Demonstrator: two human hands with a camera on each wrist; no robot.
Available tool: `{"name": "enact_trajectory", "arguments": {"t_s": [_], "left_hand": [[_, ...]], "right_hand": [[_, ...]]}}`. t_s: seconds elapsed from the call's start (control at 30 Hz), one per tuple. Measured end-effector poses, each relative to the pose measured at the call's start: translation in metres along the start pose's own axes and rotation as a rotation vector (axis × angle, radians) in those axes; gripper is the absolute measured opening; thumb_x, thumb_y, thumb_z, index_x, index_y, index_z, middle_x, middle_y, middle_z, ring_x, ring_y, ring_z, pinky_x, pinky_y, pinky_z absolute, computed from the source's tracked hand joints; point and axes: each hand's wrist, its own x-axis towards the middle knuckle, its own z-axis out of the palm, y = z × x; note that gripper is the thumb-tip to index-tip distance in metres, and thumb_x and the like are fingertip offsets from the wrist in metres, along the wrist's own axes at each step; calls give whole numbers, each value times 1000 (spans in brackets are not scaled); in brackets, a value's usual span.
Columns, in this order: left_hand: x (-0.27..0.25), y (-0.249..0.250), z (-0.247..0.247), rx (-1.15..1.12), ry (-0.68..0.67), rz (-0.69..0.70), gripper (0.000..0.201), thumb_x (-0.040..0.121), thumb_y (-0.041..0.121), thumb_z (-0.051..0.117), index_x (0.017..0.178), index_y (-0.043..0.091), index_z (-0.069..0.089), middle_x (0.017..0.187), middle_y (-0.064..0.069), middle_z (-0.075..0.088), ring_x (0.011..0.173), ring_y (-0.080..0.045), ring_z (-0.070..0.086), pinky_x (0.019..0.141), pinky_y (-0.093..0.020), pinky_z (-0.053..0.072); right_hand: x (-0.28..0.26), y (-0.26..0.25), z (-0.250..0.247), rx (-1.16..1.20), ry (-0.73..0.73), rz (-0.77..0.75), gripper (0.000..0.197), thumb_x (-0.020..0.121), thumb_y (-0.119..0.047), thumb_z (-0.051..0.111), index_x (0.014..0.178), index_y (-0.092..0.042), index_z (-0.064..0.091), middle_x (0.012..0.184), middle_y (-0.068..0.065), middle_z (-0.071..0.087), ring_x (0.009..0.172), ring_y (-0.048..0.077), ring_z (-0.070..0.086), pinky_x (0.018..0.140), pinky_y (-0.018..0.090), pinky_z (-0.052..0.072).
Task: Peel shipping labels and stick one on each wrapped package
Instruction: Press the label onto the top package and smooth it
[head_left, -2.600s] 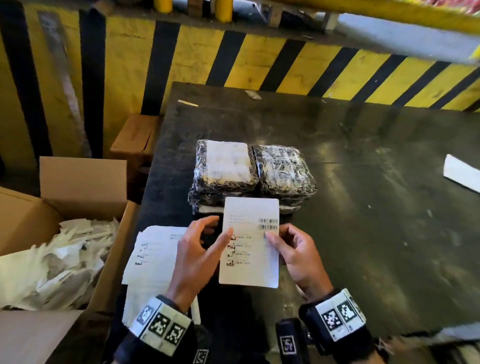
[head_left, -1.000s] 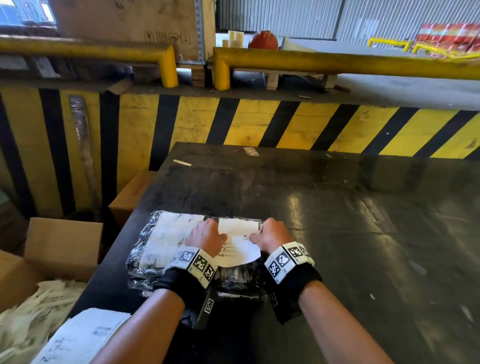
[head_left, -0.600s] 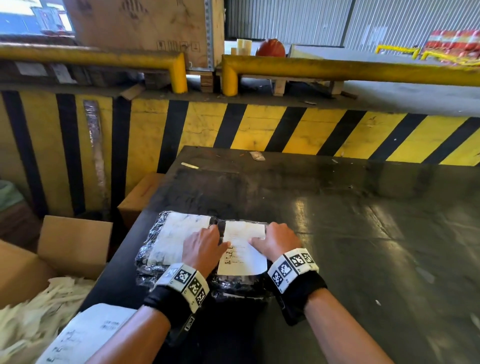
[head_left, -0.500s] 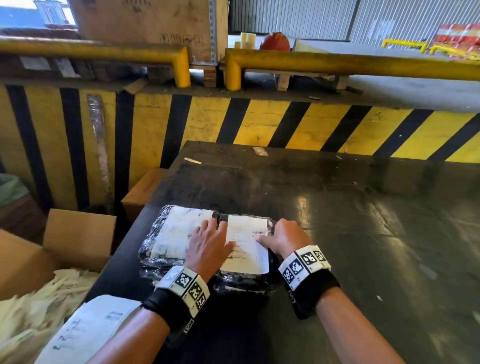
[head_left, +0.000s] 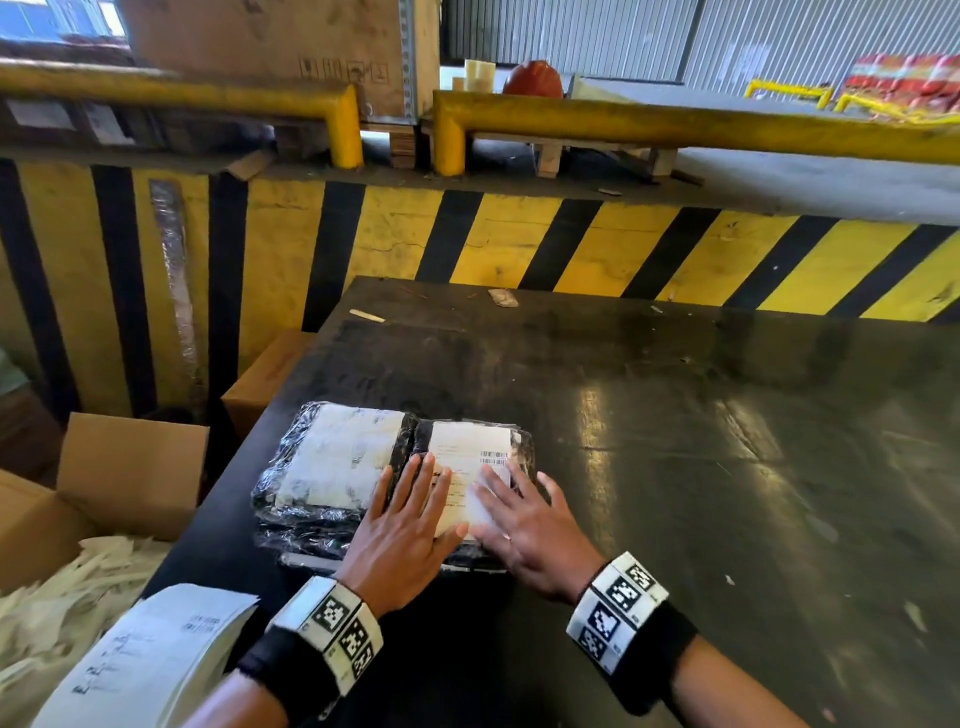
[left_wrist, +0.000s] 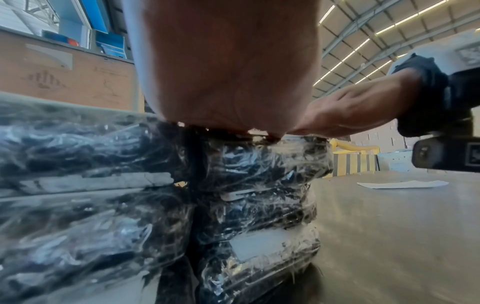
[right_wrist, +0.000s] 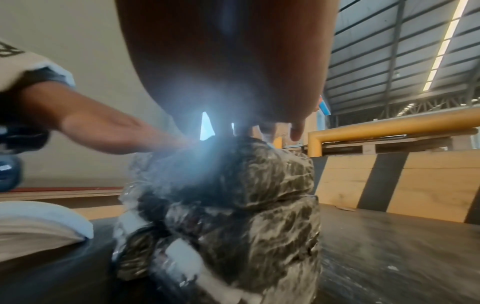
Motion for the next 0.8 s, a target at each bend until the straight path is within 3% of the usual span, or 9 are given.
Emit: {"name": "enact_trajectory", "arguments": {"t_s": [0.1,0.27,0.3,0.4,0.5,0.53,0.6,0.7,0.8], "left_hand": [[-1,2,0,7,36,-28,68,99,56,13,139,10,42,146,-15,44,135,-29,41,112,-40,6],[-2,2,4,31,85,-41,68,98,58,15,141,12,39,148,-13,40,137,-28,37,111,-40,7],[-2,4,2,38,120,-51,70,98,60,13,143,13,37,151,-12,36,139,-28,33,112,-40,4],[-2,-1,3,36,170,-57,76,91,67,4,150,20,14,159,-5,4,146,-29,-2,113,-39,-14],[-5,-14,0,85,147,-30,67,95,65,16,144,24,37,153,-4,33,146,-29,11,112,-45,2],[-7,-19,3,99,138,-24,64,95,63,19,142,25,41,150,-3,38,144,-27,14,112,-46,6],[-9,-26,7,81,120,-7,62,95,63,20,142,27,40,150,0,39,144,-24,11,112,-45,5],[-11,-24,10,17,135,-17,61,96,62,22,145,28,33,153,1,32,144,-21,7,113,-41,-2],[-11,-21,11,42,119,-40,59,96,62,21,144,29,34,151,1,36,144,-24,17,112,-41,1]], "right_hand": [[20,12,-12,66,-62,105,96,70,-71,-12,151,-22,7,160,-7,-3,146,15,-13,115,46,-8],[51,39,-20,79,-46,196,67,95,-58,15,151,-22,11,160,-7,4,147,16,-4,117,47,-4],[54,40,-20,94,-40,210,64,97,-55,18,151,-22,12,160,-6,7,147,17,-2,117,47,-3],[50,35,-23,17,-50,181,65,97,-53,16,151,-17,11,160,-2,6,147,17,-4,117,46,-3],[32,18,-30,-82,-116,49,91,78,-67,-7,151,-14,9,160,1,2,147,18,-9,117,45,-6],[24,11,-32,-103,-153,-7,100,69,-69,-13,151,-15,8,160,1,0,146,17,-10,116,45,-7],[17,3,-33,-139,-200,-86,105,63,-70,-16,151,-16,6,160,0,-2,146,17,-11,116,44,-8],[31,5,-37,-134,-240,-48,106,62,-71,-15,151,-16,3,159,-1,-6,146,18,-13,116,47,-10],[58,15,-41,-130,-259,71,83,86,-66,1,151,-14,-1,160,1,-8,146,18,-13,116,49,-10]]}}
